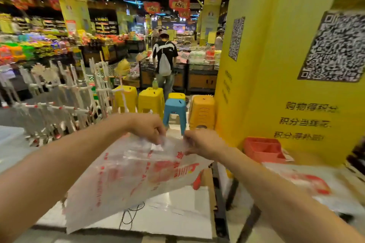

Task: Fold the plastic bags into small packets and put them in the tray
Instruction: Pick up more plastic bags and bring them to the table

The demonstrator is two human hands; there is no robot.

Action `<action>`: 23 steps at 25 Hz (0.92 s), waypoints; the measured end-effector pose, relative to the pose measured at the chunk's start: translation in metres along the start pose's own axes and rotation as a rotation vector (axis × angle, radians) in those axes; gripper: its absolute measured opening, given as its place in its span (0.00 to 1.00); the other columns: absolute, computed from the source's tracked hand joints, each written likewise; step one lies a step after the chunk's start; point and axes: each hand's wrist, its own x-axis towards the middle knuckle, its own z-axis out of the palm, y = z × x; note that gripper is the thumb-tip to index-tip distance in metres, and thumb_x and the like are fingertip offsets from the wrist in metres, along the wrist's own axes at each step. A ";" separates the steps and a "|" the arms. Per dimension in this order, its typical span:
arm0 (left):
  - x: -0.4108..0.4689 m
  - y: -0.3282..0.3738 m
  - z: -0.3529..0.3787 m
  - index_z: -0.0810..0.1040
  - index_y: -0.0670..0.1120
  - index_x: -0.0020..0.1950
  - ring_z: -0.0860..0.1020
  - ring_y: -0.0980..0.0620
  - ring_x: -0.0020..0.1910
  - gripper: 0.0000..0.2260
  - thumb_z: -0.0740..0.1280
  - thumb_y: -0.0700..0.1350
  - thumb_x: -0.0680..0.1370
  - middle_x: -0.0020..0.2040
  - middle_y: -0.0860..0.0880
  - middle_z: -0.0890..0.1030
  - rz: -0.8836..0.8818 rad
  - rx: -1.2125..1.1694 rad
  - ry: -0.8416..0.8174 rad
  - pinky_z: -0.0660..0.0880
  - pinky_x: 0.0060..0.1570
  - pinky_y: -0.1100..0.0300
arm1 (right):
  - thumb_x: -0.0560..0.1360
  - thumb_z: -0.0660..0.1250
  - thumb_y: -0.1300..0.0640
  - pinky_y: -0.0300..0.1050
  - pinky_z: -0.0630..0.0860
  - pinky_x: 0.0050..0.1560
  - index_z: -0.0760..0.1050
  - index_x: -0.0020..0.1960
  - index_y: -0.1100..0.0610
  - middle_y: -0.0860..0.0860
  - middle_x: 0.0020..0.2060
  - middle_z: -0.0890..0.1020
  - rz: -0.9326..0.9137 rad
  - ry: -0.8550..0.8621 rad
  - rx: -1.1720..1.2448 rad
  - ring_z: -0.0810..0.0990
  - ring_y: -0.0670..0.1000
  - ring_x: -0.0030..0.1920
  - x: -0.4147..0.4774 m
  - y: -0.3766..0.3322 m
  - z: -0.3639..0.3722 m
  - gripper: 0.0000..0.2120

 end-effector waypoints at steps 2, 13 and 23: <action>0.050 0.050 0.000 0.85 0.56 0.45 0.79 0.64 0.39 0.08 0.74 0.42 0.77 0.40 0.60 0.84 0.049 0.049 0.016 0.74 0.40 0.68 | 0.77 0.74 0.47 0.45 0.68 0.40 0.71 0.50 0.47 0.47 0.47 0.79 0.097 -0.009 0.010 0.76 0.51 0.47 -0.047 0.066 -0.013 0.12; 0.308 0.254 0.012 0.85 0.52 0.52 0.82 0.56 0.45 0.04 0.72 0.50 0.80 0.46 0.55 0.85 0.380 0.292 0.048 0.80 0.50 0.53 | 0.75 0.74 0.47 0.46 0.74 0.40 0.75 0.43 0.46 0.42 0.39 0.78 0.582 0.039 -0.044 0.79 0.50 0.44 -0.255 0.346 -0.027 0.09; 0.551 0.320 0.031 0.84 0.53 0.49 0.79 0.65 0.39 0.05 0.75 0.43 0.78 0.42 0.59 0.83 0.589 -0.014 -0.028 0.69 0.39 0.68 | 0.79 0.70 0.55 0.46 0.67 0.42 0.71 0.47 0.51 0.42 0.38 0.75 0.695 -0.080 0.014 0.74 0.46 0.40 -0.276 0.552 -0.013 0.07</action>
